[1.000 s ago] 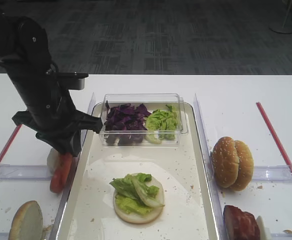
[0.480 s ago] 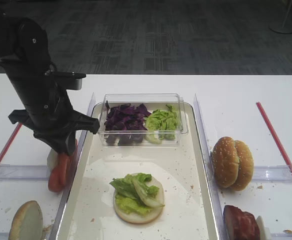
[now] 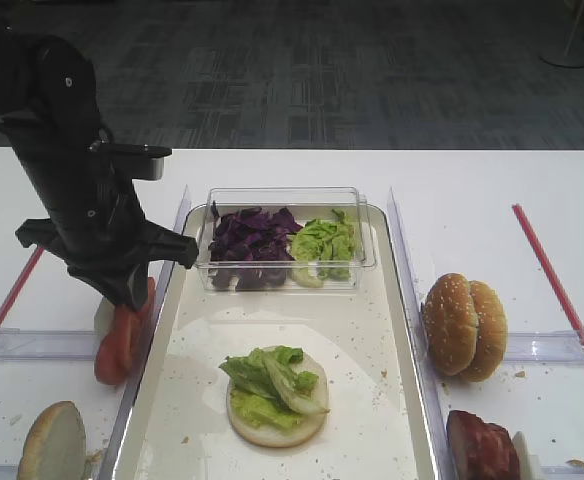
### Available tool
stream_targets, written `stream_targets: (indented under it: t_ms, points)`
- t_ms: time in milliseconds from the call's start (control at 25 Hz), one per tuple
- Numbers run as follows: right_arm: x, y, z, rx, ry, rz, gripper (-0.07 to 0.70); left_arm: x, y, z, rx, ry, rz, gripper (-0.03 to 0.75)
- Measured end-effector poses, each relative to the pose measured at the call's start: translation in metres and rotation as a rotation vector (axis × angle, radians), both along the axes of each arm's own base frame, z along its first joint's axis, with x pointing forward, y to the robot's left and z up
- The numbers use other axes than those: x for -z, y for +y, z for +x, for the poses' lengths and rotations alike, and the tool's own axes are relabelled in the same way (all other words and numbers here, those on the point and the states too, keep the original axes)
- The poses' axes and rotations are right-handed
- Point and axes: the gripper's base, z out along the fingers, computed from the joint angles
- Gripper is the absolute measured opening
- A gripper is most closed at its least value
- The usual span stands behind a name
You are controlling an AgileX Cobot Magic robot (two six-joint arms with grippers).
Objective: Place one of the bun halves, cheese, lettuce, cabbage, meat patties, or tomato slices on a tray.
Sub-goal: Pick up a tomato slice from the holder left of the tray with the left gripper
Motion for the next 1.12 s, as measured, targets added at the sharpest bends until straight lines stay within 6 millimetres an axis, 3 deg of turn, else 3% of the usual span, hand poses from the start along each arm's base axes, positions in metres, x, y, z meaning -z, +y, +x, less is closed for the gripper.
stream_targets:
  t_ms: [1120]
  points:
    - [0.0,0.0,0.0,0.0,0.0,0.0,0.036,-0.015,0.002,-0.002,0.013,0.02,0.022,0.049]
